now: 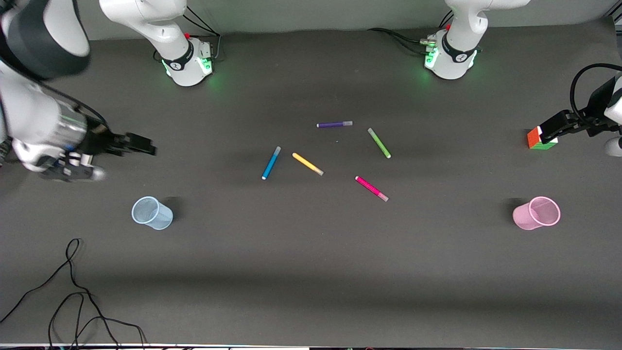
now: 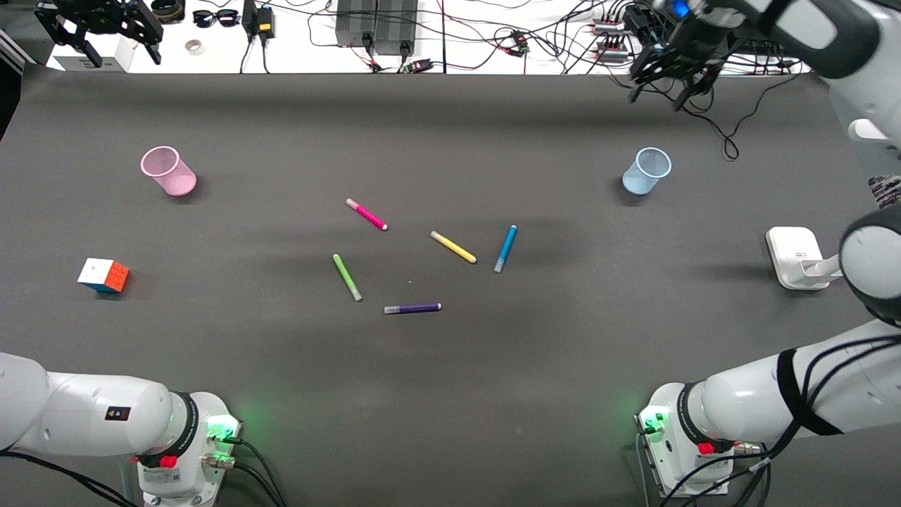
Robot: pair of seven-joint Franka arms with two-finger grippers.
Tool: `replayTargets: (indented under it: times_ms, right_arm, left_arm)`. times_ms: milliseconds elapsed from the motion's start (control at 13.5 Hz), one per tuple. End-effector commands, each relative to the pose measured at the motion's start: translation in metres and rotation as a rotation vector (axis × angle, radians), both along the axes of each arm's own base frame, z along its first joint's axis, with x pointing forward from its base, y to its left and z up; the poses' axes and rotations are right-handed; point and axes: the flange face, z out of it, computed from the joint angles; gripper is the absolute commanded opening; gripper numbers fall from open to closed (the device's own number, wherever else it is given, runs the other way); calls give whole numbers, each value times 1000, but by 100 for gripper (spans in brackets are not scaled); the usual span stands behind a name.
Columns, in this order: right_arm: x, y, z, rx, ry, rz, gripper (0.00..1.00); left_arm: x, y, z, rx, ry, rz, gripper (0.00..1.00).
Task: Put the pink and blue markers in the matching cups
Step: 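Reach the right gripper to the blue marker while the left gripper reaches the pink marker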
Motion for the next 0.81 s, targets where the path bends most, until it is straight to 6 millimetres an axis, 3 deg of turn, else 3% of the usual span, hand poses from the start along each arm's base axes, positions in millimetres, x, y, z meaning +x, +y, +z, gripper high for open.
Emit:
replayTargets:
  times_ms: [0, 148, 370, 519, 741]
  right_arm:
    - [15, 38, -44, 36, 78, 3, 100]
    - [14, 75, -73, 40, 135, -12, 100]
    - [7, 132, -99, 19, 168, -50, 100]
    - [5, 153, -127, 12, 199, -41, 100]
    - [7, 177, -187, 27, 263, -74, 100]
  left_arm:
    - [10, -34, -9, -5, 15, -52, 99]
    - [21, -71, -36, -5, 53, -78, 99]
    - [38, -128, -75, -19, 40, -30, 99]
    - [56, -171, -124, -40, 40, 41, 99]
    - [79, -231, -214, -47, 94, 206, 99]
